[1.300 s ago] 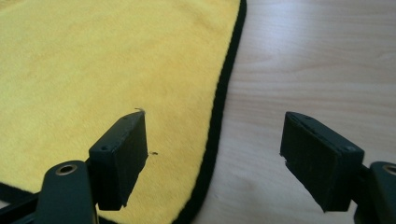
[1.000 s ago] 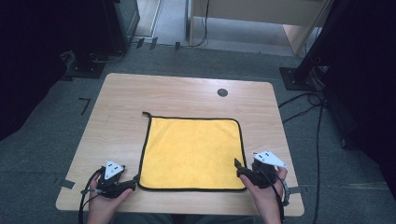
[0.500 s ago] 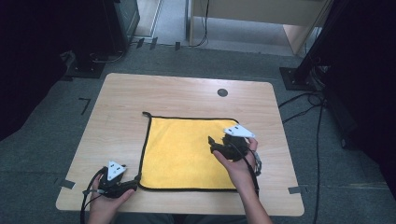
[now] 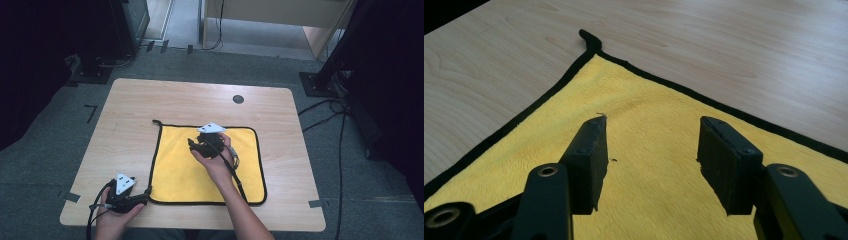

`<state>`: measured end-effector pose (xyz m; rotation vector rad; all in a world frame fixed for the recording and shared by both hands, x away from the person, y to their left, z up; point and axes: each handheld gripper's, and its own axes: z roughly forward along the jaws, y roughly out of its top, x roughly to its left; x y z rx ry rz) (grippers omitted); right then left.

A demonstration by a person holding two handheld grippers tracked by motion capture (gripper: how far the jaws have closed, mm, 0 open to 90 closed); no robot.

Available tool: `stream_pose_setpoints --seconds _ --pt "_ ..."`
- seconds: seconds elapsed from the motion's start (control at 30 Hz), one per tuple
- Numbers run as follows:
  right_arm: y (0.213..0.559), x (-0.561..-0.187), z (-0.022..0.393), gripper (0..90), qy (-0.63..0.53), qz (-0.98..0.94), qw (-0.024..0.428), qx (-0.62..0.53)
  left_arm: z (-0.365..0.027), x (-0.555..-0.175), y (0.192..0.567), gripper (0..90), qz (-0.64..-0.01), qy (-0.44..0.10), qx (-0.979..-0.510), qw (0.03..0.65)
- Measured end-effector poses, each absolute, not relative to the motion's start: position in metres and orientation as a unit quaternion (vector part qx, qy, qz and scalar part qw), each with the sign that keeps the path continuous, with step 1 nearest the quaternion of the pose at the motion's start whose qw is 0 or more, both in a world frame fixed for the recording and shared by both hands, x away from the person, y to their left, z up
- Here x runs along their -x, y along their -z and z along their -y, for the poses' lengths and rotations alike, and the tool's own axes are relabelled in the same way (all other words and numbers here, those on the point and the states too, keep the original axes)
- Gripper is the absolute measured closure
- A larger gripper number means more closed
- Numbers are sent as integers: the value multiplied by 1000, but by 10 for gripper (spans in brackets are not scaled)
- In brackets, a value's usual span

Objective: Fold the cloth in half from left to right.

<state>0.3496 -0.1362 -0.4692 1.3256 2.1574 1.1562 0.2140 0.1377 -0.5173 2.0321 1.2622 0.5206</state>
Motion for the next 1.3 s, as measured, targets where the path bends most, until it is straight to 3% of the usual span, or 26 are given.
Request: stream_pose_setpoints --seconds 0.43,0.83,0.9,1.03,1.07,1.17,1.3 --pt "487 -387 73 531 -396 -776 163 -463 -136 -206 516 301 -481 -197 -784 338" --pt "508 -428 20 506 -357 -787 169 -474 -127 -193 509 417 -427 -195 -804 364" --pt "511 -431 14 537 -349 -793 174 -468 -122 -192 512 442 -421 -200 -816 340" --pt "510 -433 11 855 -350 -803 167 -452 -119 -191 512 577 -419 -185 -821 341" --pt "509 -434 11 898 -346 -807 168 -449 -119 -191 512 627 -417 -181 -823 341" --pt "508 -438 13 900 -348 -808 150 -452 -116 -190 511 746 -411 -184 -827 337" --pt "507 -437 10 900 -347 -813 160 -439 -119 -191 510 858 -418 -183 -825 335"
